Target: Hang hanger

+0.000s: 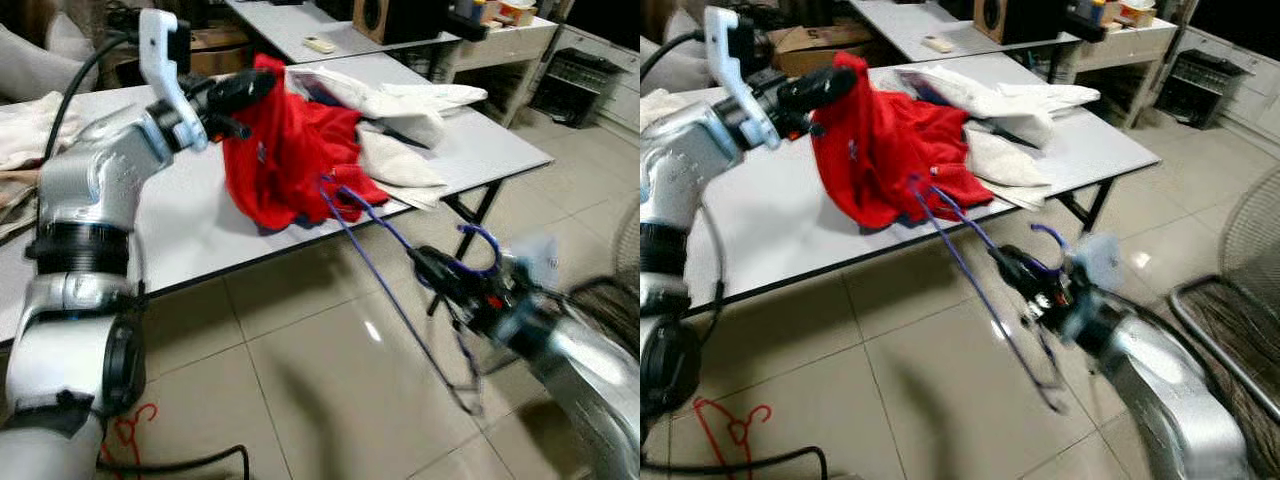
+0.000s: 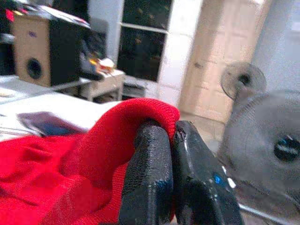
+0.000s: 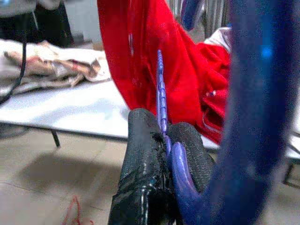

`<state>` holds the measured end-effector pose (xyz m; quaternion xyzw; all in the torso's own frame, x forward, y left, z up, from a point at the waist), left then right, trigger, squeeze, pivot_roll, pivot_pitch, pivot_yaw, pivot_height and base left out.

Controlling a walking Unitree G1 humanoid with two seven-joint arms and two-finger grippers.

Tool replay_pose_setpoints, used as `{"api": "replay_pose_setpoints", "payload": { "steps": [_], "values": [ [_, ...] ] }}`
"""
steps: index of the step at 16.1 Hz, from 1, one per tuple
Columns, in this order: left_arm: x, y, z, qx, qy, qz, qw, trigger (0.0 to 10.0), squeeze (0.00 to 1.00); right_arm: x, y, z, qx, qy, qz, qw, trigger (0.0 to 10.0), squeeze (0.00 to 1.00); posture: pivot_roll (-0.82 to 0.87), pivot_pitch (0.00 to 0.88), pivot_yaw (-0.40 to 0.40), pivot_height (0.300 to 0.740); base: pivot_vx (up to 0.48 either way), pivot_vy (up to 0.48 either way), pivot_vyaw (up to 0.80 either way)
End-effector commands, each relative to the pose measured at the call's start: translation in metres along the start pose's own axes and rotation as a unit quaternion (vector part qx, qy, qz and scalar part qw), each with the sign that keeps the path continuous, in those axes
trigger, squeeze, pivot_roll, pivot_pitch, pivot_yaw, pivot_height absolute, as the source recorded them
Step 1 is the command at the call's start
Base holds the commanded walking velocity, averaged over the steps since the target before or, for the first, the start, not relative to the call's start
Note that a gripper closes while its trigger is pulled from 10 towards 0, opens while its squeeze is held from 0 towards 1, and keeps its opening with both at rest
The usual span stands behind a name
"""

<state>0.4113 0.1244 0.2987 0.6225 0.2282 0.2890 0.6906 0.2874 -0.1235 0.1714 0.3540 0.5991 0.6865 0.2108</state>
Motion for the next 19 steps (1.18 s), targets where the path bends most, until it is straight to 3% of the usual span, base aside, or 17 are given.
{"api": "replay_pose_setpoints", "payload": {
  "steps": [1,5,7,9,10,11,13,14,15,17,19],
  "values": [
    [-0.016,0.011,0.006,-0.006,-0.023,0.016,1.0,0.0,0.0,0.001,0.002,0.009,-0.007,0.014,0.014,1.0,10.0,0.0,-0.1,0.0,0.012,0.74,0.0,0.0,0.0],
    [-0.045,0.0,0.012,0.033,-0.054,0.049,0.997,0.0,0.0,-0.005,0.001,0.04,-0.014,0.043,0.057,0.997,10.0,0.0,-0.06,0.0,0.001,0.74,0.0,0.0,0.0],
    [-0.043,-0.015,0.009,0.082,-0.04,0.112,0.99,0.0,0.0,-0.01,0.005,0.055,-0.022,0.043,0.05,0.998,10.0,0.0,-0.05,0.0,-0.002,0.74,0.0,0.0,0.0],
    [-0.04,-0.02,0.005,0.102,-0.033,0.145,0.984,0.0,0.0,-0.019,0.011,0.06,-0.038,0.011,0.051,0.998,10.0,0.0,-0.04,0.0,-0.004,0.74,0.0,0.0,0.0],
    [-0.032,-0.019,0.0,0.115,-0.011,0.179,0.977,0.0,0.0,-0.04,0.013,0.062,-0.05,-0.057,0.07,0.995,10.0,0.0,-0.05,0.0,0.001,0.74,0.0,0.0,0.0],
    [-0.025,-0.005,-0.004,0.102,0.012,0.189,0.977,0.0,0.0,-0.061,0.004,0.058,-0.043,-0.118,0.101,0.987,10.0,0.0,-0.05,0.0,0.004,0.74,0.0,0.0,0.0],
    [-0.019,0.012,-0.007,0.079,0.027,0.183,0.98,0.0,0.0,-0.079,-0.006,0.052,-0.03,-0.164,0.109,0.98,10.0,0.0,-0.05,0.0,0.007,0.74,0.0,0.0,0.0],
    [-0.017,0.016,-0.01,0.076,0.03,0.184,0.98,0.0,0.0,-0.095,-0.002,0.046,-0.048,-0.205,0.114,0.971,10.0,0.0,-0.05,0.0,0.007,0.74,0.0,0.0,0.0],
    [-0.013,0.019,-0.015,0.08,0.041,0.191,0.977,0.0,0.0,-0.105,0.019,0.043,-0.091,-0.22,0.105,0.965,10.0,0.0,-0.05,0.0,0.007,0.74,0.0,0.0,0.0],
    [-0.012,0.013,-0.023,0.087,0.048,0.179,0.979,0.0,0.0,-0.1,0.044,0.049,-0.136,-0.189,0.101,0.967,10.0,0.0,-0.04,0.0,0.006,0.74,0.0,0.0,0.0],
    [-0.014,-0.017,-0.033,0.123,0.057,0.171,0.976,0.0,0.0,-0.087,0.046,0.06,-0.127,-0.152,0.092,0.976,10.0,0.0,-0.05,0.0,0.004,0.74,0.0,0.0,0.0]
  ]
}}
Point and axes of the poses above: a point about 5 cm out from each wrist's last joint towards the gripper, its own z axis pointing out of the wrist towards the gripper, its own y axis along the axis of the wrist's last joint, x = y × z, the point moved 6 cm from there along z, pointing out of the wrist towards the gripper, and after that the axes turned 8 degrees about z, right-handed, at the moved point
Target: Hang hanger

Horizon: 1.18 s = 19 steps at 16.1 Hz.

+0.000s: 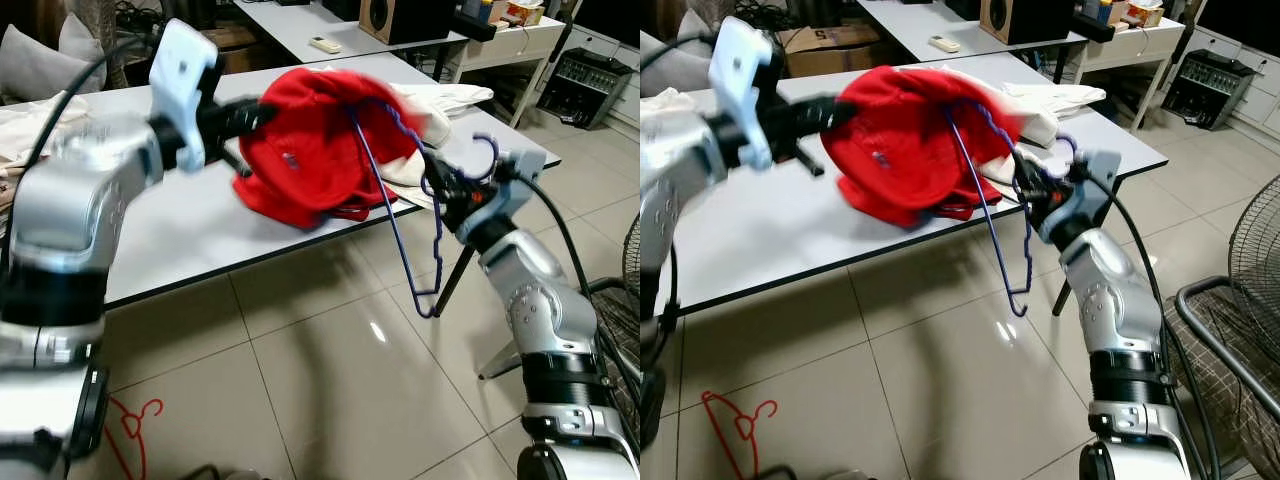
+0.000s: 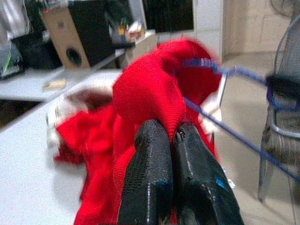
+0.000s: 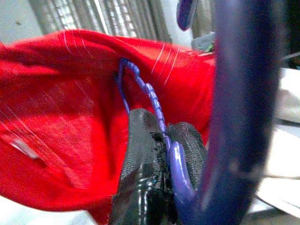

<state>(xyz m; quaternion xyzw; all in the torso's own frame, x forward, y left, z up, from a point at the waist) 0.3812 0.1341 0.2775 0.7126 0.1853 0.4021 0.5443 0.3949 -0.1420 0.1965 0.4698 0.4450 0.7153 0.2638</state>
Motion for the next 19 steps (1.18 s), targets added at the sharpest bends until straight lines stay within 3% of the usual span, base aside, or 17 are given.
{"api": "replay_pose_setpoints", "payload": {
  "steps": [1,4,5,6,7,11,16,19],
  "values": [
    [-0.003,-0.019,-0.005,0.033,0.009,0.009,0.999,0.0,0.0,-0.003,-0.001,-0.002,0.001,0.0,-0.004,1.0,10.0,0.0,-0.05,0.0,0.004,0.74,0.0,0.0,0.0],
    [-0.016,-0.061,-0.011,0.084,0.026,0.024,0.996,0.0,0.0,0.013,-0.025,-0.004,0.041,0.044,0.0,0.998,10.0,0.0,-0.05,0.0,0.0,0.74,0.0,0.0,0.0],
    [-0.023,-0.078,-0.012,0.098,0.038,0.023,0.994,3.0,0.0,0.017,-0.034,-0.006,0.055,0.057,0.003,0.997,10.0,0.0,-0.05,0.0,-0.002,0.74,0.0,0.0,0.0],
    [-0.026,-0.083,-0.013,0.102,0.038,0.027,0.994,4.4,0.0,0.017,-0.036,-0.007,0.057,0.058,0.003,0.997,10.0,0.0,-0.05,0.0,-0.002,0.74,0.0,0.0,0.0],
    [-0.038,-0.089,-0.014,0.093,0.028,0.012,0.995,10.0,1.0,0.018,-0.038,-0.007,0.059,0.063,0.008,0.996,10.0,0.0,-0.06,0.0,-0.002,0.74,0.0,0.0,0.0],
    [-0.053,-0.078,-0.007,0.068,-0.016,0.095,0.993,10.0,1.0,0.027,-0.041,-0.009,0.069,0.089,0.005,0.994,10.0,0.0,-0.06,0.0,-0.003,0.74,0.0,0.0,0.0],
    [-0.081,-0.062,0.024,0.007,-0.019,0.138,0.99,10.0,1.0,0.033,-0.045,-0.007,0.077,0.099,0.004,0.992,10.0,0.0,-0.07,0.0,-0.005,0.74,0.0,0.0,0.0],
    [-0.085,-0.06,0.036,-0.003,-0.013,0.241,0.97,10.0,1.0,0.036,-0.044,-0.007,0.078,0.105,0.006,0.991,10.0,0.0,-0.07,0.0,-0.002,0.74,0.0,0.0,0.0]
  ]
}}
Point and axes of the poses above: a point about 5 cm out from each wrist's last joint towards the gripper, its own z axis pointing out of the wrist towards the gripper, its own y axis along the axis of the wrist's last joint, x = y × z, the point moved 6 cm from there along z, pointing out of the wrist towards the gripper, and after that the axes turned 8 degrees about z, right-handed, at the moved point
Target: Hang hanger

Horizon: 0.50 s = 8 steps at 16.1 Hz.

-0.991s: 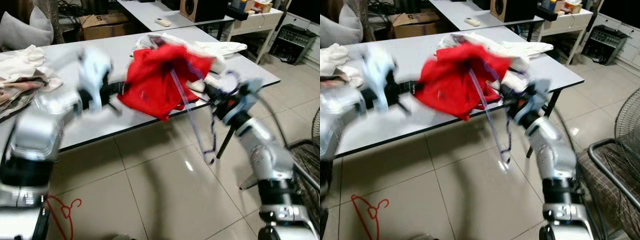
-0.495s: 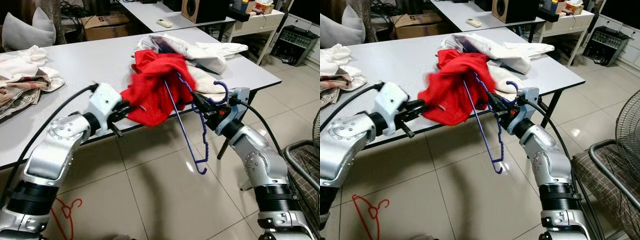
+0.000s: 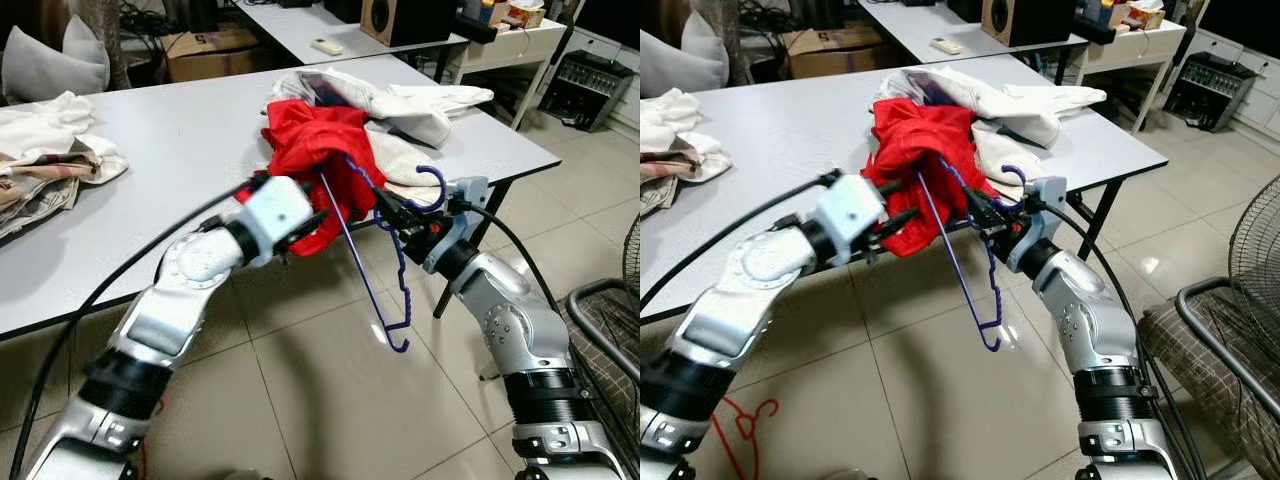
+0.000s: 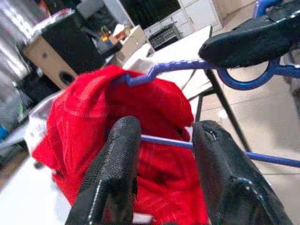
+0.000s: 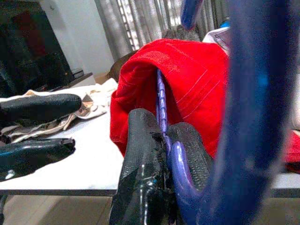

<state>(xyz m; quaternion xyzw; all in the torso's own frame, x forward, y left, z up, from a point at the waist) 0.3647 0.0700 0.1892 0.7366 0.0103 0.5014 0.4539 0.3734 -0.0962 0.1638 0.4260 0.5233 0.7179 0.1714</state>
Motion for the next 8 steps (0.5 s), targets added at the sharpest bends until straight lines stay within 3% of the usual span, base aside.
{"api": "replay_pose_setpoints", "payload": {
  "steps": [1,2,3,5,8],
  "values": [
    [0.002,-0.007,0.003,0.016,0.009,0.039,0.999,10.0,1.0,0.006,0.007,0.0,-0.009,0.013,-0.005,1.0,10.0,0.0,-0.07,0.0,-0.002,0.74,0.0,0.0,0.0],
    [0.006,-0.018,0.009,0.04,0.027,0.075,0.996,10.0,1.0,0.011,0.01,0.0,-0.011,0.027,0.001,1.0,10.0,0.0,-0.08,0.0,-0.002,0.74,0.0,0.0,0.0],
    [0.008,-0.032,0.013,0.066,0.04,0.095,0.992,10.0,0.0,0.018,0.011,0.0,-0.01,0.043,0.004,0.999,10.0,0.0,-0.08,0.0,-0.002,0.74,0.0,0.0,0.0],
    [0.016,-0.049,0.013,0.097,0.072,0.086,0.989,10.0,0.0,0.027,0.013,-0.001,-0.008,0.066,0.008,0.998,10.0,0.0,-0.09,0.0,0.003,0.74,0.0,0.0,0.0],
    [0.037,-0.075,0.006,0.142,0.148,0.035,0.978,10.0,0.0,0.038,0.02,-0.007,-0.011,0.098,0.014,0.995,10.0,0.0,-0.1,0.0,0.007,0.74,0.0,0.0,0.0]
  ]
}}
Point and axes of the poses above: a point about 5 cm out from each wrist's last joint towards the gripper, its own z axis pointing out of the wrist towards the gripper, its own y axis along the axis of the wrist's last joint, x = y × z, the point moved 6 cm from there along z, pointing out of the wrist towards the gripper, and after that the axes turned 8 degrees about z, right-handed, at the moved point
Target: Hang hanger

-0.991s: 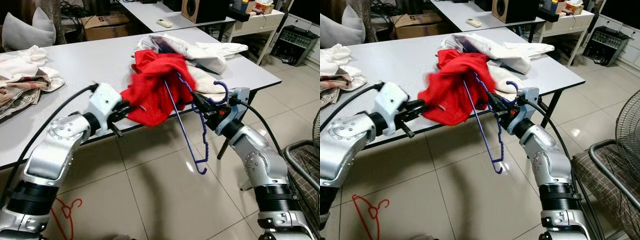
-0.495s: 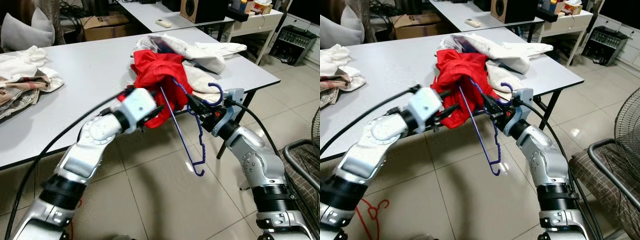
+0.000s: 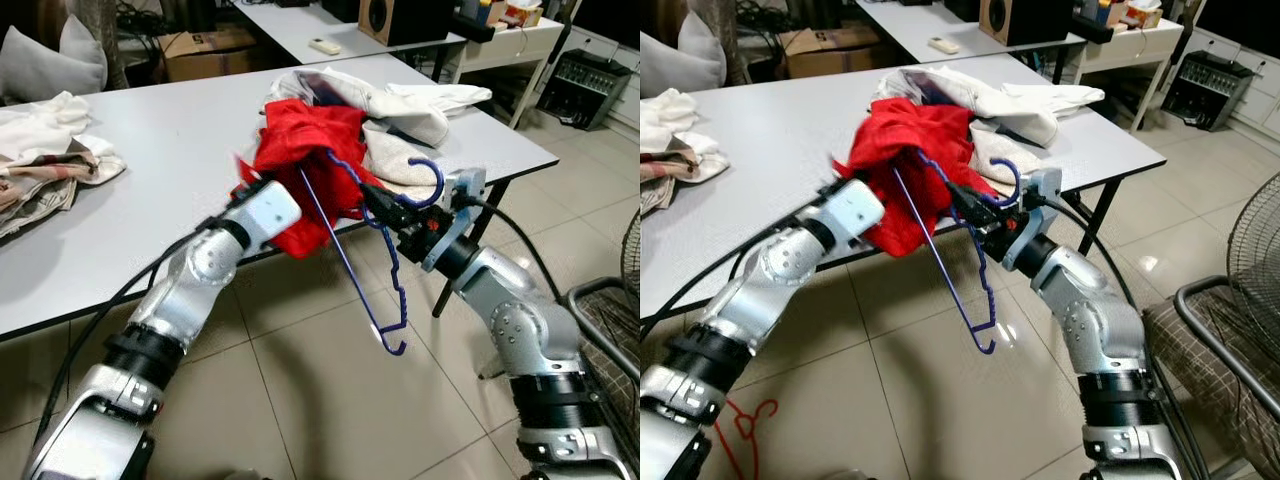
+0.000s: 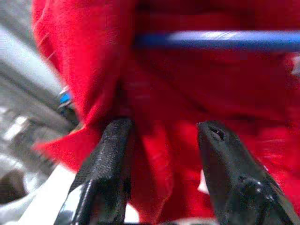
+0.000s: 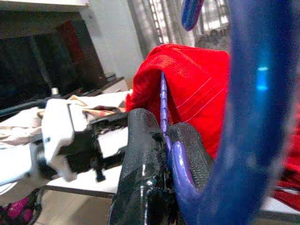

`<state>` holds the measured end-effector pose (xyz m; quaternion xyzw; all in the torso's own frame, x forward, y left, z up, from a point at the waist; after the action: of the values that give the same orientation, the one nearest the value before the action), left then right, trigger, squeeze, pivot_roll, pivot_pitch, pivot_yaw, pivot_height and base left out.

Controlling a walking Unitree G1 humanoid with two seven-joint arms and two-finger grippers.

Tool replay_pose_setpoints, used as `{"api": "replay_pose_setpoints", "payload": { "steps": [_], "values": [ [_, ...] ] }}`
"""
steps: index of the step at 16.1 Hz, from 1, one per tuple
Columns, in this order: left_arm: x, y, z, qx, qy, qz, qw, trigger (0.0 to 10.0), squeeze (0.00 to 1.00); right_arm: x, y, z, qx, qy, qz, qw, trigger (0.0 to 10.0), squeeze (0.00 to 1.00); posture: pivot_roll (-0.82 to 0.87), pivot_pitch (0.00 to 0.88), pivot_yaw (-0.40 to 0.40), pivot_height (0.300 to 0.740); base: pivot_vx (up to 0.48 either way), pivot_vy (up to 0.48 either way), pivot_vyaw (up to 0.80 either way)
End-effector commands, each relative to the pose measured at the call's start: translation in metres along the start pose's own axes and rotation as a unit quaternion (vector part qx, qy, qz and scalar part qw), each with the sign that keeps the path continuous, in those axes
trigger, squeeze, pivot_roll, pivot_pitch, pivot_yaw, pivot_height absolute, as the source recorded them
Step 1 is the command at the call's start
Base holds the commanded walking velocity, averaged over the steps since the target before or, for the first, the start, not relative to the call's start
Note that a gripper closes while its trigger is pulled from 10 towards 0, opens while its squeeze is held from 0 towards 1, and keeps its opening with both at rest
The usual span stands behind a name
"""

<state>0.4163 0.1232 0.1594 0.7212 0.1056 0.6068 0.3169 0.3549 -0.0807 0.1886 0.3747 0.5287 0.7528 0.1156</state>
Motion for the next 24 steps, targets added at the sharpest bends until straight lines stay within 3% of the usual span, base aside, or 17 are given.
{"api": "replay_pose_setpoints", "payload": {
  "steps": [1,2,4,7,8,9,14,15,17,18,19,23,24],
  "values": [
    [0.01,-0.006,0.002,0.012,0.025,-0.018,0.999,10.0,0.0,0.008,0.008,-0.003,-0.011,0.019,-0.003,1.0,10.0,0.0,-0.1,0.0,0.007,0.74,0.0,0.0,0.0],
    [0.017,-0.015,0.001,0.028,0.057,-0.066,0.996,10.0,0.0,0.009,0.009,-0.004,-0.012,0.023,-0.002,1.0,10.0,0.0,-0.1,0.0,0.007,0.74,0.0,0.0,0.0],
    [0.009,-0.004,-0.004,-0.022,0.047,-0.19,0.98,10.0,0.0,0.009,0.015,-0.006,-0.019,0.023,0.002,1.0,10.0,0.0,-0.11,0.0,0.008,0.74,0.0,0.0,0.0],
    [-0.002,0.007,-0.022,-0.091,0.023,-0.217,0.972,10.0,0.0,0.008,0.019,-0.006,-0.022,0.023,0.005,1.0,10.0,0.0,-0.11,0.0,0.004,0.74,0.0,0.0,0.0],
    [0.0,0.005,-0.025,-0.094,0.029,-0.223,0.97,10.0,0.04,0.008,0.019,-0.006,-0.022,0.023,0.005,0.999,10.0,0.0,-0.11,0.0,0.003,0.74,0.0,0.0,0.0],
    [0.006,-0.002,-0.033,-0.097,0.048,-0.237,0.965,10.0,1.0,0.008,0.02,-0.006,-0.022,0.024,0.006,0.999,10.0,0.0,-0.11,0.0,0.002,0.74,0.0,0.0,0.0],
    [0.011,-0.04,-0.066,-0.081,0.092,-0.274,0.954,10.0,1.0,0.01,0.027,-0.009,-0.022,0.034,0.005,0.999,10.0,0.0,-0.11,0.0,-0.001,0.74,0.0,0.0,0.0],
    [0.01,-0.048,-0.067,-0.065,0.095,-0.28,0.953,10.0,1.0,0.01,0.027,-0.01,-0.022,0.036,0.005,0.999,10.0,0.0,-0.11,0.0,-0.001,0.74,0.0,0.0,0.0],
    [-0.012,-0.063,-0.055,-0.024,0.052,-0.338,0.939,10.0,1.0,0.015,0.03,-0.012,-0.019,0.058,0.01,0.998,10.0,0.0,-0.11,0.0,-0.02,0.74,0.0,0.0,0.0],
    [-0.021,-0.064,-0.048,-0.018,0.029,-0.374,0.927,10.0,1.0,0.019,0.031,-0.013,-0.017,0.071,0.015,0.997,10.0,0.0,-0.12,0.0,-0.021,0.74,0.0,0.0,0.0],
    [-0.026,-0.059,-0.031,-0.022,0.001,-0.404,0.915,10.0,0.0,0.028,0.032,-0.016,-0.01,0.099,0.021,0.995,10.0,0.0,-0.13,0.0,-0.022,0.74,0.0,0.0,0.0],
    [-0.016,-0.061,-0.018,-0.02,-0.009,-0.432,0.902,10.0,0.0,0.036,0.033,-0.023,0.0,0.129,0.029,0.991,10.0,0.0,-0.14,0.0,-0.014,0.74,0.0,0.0,0.0],
    [-0.016,-0.062,-0.018,-0.021,-0.014,-0.45,0.893,10.0,0.0,0.038,0.033,-0.025,0.001,0.134,0.031,0.991,10.0,0.0,-0.14,0.0,-0.014,0.74,0.0,0.0,0.0]
  ]
}}
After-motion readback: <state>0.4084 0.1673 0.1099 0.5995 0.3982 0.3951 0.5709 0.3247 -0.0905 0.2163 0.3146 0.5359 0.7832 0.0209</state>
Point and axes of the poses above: a point about 5 cm out from each wrist's last joint towards the gripper, its own z axis pointing out of the wrist towards the gripper, its own y axis along the axis of the wrist's last joint, x = y × z, the point moved 6 cm from there along z, pointing out of the wrist towards the gripper, and after that the axes turned 8 degrees about z, right-handed, at the moved point
